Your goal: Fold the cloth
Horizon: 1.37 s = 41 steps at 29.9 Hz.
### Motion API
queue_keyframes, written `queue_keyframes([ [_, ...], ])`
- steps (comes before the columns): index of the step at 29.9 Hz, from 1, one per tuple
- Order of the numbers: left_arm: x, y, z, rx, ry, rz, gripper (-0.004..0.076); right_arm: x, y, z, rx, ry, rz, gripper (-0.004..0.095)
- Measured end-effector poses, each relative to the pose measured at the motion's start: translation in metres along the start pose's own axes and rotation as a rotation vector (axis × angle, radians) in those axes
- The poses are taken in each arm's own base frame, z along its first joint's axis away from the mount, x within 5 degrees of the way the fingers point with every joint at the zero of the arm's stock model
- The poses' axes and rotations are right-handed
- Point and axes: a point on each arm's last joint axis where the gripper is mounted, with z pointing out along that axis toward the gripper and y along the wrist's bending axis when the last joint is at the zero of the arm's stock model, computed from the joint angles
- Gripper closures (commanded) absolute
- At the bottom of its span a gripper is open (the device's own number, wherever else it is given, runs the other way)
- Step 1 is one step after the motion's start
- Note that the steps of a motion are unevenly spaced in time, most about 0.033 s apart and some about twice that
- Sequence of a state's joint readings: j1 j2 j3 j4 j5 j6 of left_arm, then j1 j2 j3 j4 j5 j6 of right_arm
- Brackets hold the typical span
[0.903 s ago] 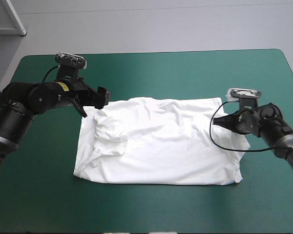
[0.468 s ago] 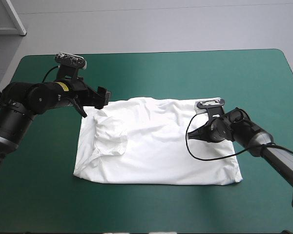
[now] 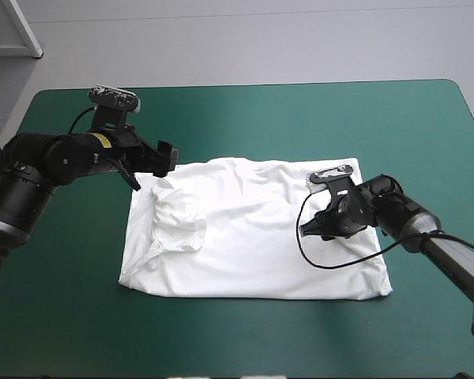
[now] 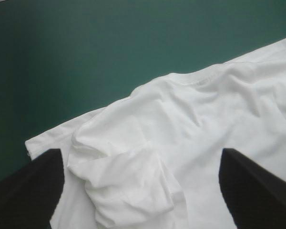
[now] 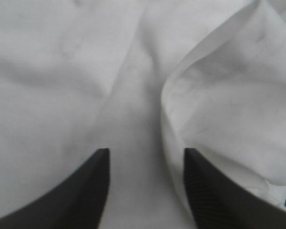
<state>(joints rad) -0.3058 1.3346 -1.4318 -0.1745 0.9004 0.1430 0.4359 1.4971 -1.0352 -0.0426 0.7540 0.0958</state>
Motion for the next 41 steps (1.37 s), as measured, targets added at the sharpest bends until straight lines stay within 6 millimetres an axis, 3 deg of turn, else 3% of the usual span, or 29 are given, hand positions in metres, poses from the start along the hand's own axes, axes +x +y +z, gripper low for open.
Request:
queue_keyframes([
  [2, 0.0, 0.0, 0.0, 0.0, 0.003, 0.0, 0.0087, -0.003, 0.0, -0.009, 0.002, 0.008, 0.004, 0.0035],
  [7, 0.006, -0.001, 0.0, 0.006, 0.067, 0.001, 0.0087, -0.007, -0.005, -0.051, 0.047, 0.013, 0.016, 0.0081],
  [11, 0.02, 0.003, -0.002, -0.035, 0.221, -0.012, 0.0087, 0.007, -0.011, -0.083, 0.099, 0.079, 0.044, 0.0126],
  [17, 0.047, 0.013, -0.001, -0.145, 0.401, -0.022, 0.0092, 0.034, -0.011, -0.102, 0.078, 0.114, 0.079, 0.0145],
  [20, 0.075, 0.014, 0.011, -0.152, 0.5, -0.05, 0.0092, 0.052, -0.01, -0.103, 0.051, 0.131, 0.093, 0.0145],
  [24, 0.128, 0.015, 0.033, -0.154, 0.691, -0.086, 0.0108, 0.076, -0.009, -0.098, 0.033, 0.173, 0.104, 0.0158],
  [27, 0.157, 0.016, 0.046, -0.159, 0.737, -0.108, 0.0134, 0.088, -0.009, -0.095, 0.032, 0.195, 0.106, 0.0167],
  [34, 0.193, 0.017, 0.066, -0.166, 0.691, -0.138, 0.0218, 0.104, -0.01, -0.086, 0.037, 0.242, 0.105, 0.0167],
  [36, 0.198, 0.017, 0.07, -0.161, 0.672, -0.153, 0.0276, 0.107, -0.01, -0.083, 0.038, 0.254, 0.103, 0.0167],
  [41, 0.2, 0.012, 0.074, -0.123, 0.636, -0.213, 0.0512, 0.109, -0.011, -0.075, 0.043, 0.224, 0.097, 0.0167],
])
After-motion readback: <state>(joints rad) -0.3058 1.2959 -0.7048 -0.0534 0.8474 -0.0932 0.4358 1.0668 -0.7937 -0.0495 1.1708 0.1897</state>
